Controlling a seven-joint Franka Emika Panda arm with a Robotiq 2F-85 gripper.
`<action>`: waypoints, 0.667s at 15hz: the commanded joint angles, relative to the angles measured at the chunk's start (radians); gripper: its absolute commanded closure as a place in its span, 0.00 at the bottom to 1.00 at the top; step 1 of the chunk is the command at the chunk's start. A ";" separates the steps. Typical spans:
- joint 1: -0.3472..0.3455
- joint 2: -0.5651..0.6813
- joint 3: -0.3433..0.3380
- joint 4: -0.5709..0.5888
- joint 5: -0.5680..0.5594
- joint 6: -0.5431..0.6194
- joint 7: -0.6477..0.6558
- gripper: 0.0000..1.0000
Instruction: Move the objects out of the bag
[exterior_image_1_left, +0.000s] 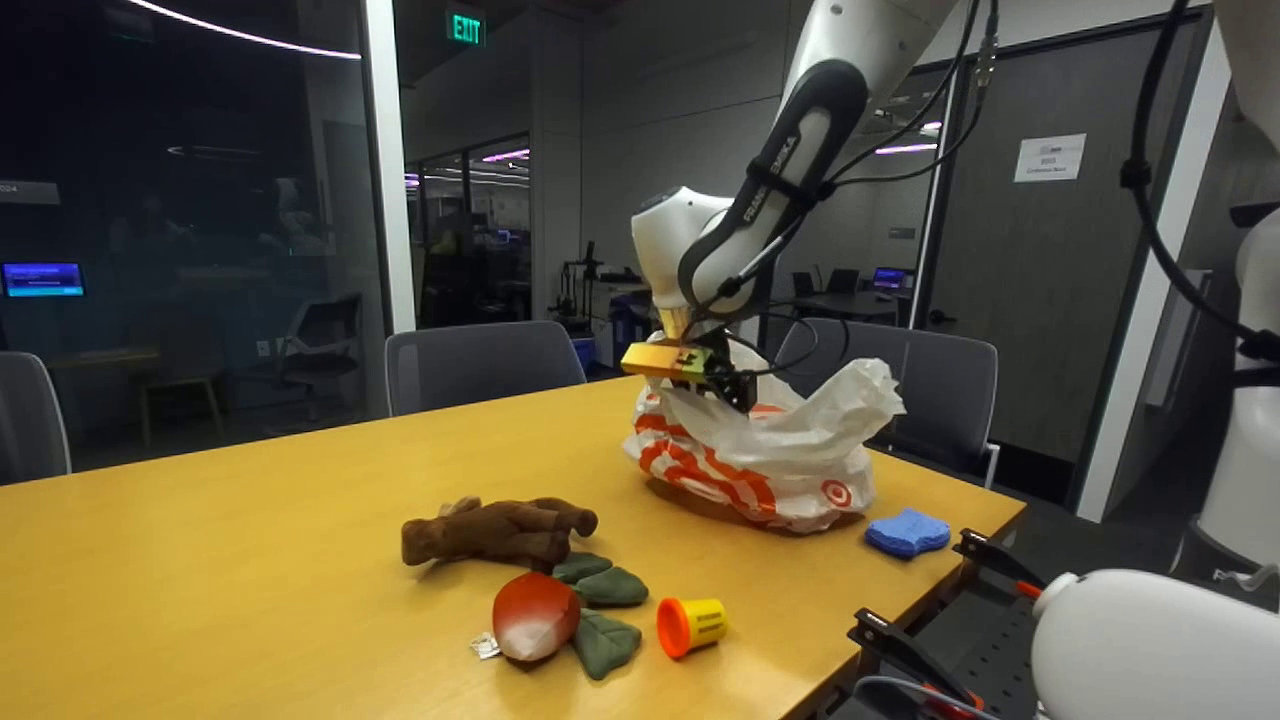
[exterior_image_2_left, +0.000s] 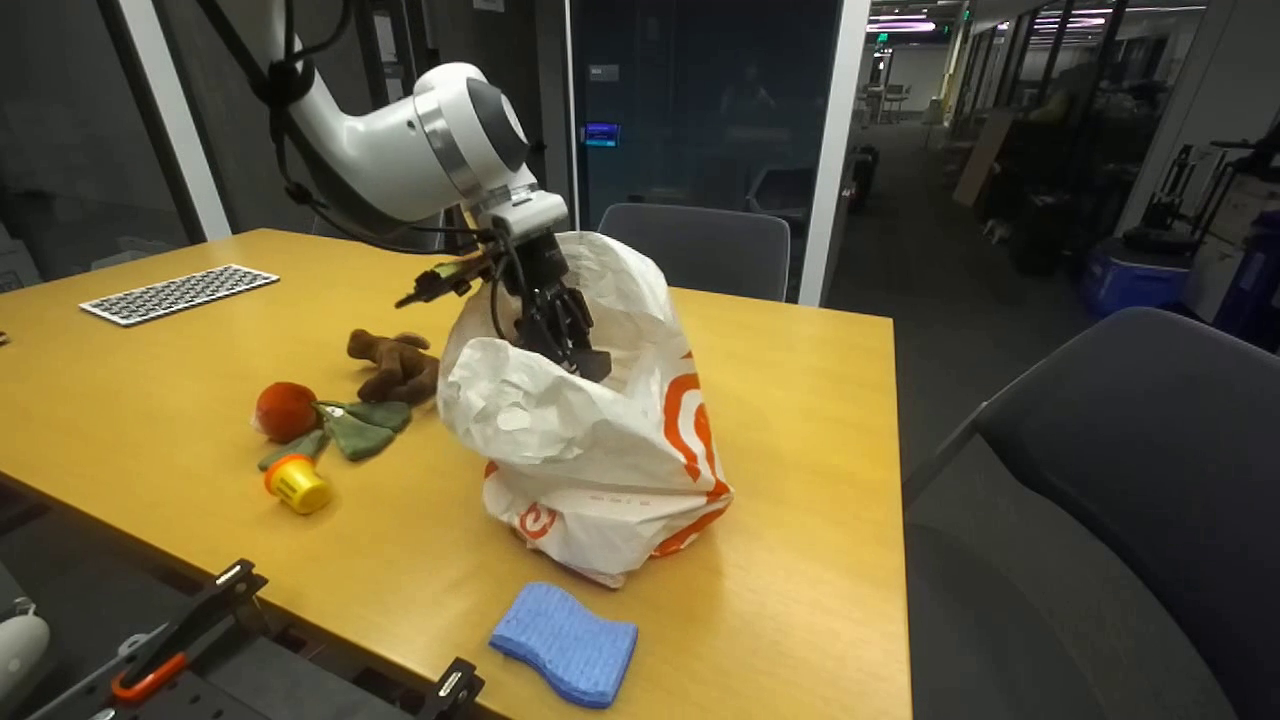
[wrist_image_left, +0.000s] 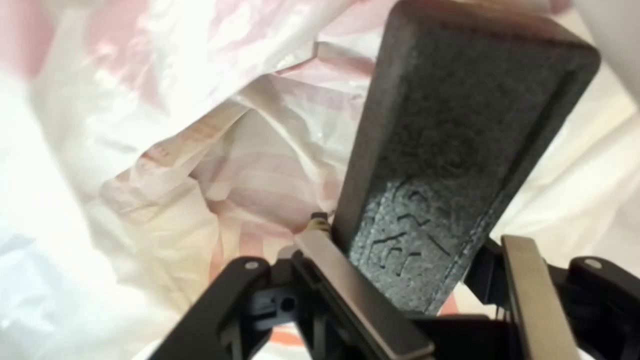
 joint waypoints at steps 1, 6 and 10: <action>0.032 -0.062 -0.016 0.002 -0.064 -0.230 0.032 0.66; -0.106 -0.087 0.147 0.006 -0.156 -0.437 0.022 0.66; -0.201 -0.181 0.236 -0.031 -0.011 -0.396 -0.218 0.66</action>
